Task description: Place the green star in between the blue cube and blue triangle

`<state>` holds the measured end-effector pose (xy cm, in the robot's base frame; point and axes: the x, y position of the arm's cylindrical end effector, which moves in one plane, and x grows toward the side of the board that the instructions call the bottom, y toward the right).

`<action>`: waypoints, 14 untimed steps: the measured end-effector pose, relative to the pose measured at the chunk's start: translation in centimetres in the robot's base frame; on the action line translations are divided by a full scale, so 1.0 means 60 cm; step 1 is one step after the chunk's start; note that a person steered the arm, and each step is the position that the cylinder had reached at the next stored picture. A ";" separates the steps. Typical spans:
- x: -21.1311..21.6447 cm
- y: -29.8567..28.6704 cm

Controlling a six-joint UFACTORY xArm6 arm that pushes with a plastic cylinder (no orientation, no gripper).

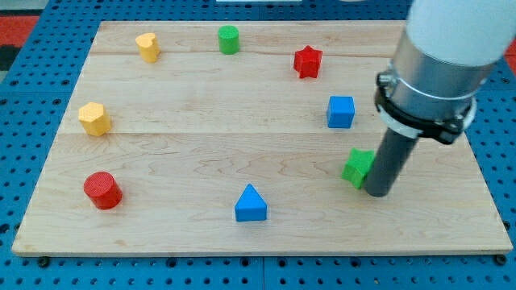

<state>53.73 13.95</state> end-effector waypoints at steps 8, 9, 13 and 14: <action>-0.069 -0.074; -0.068 -0.011; 0.093 0.063; 0.136 -0.100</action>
<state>61.88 7.93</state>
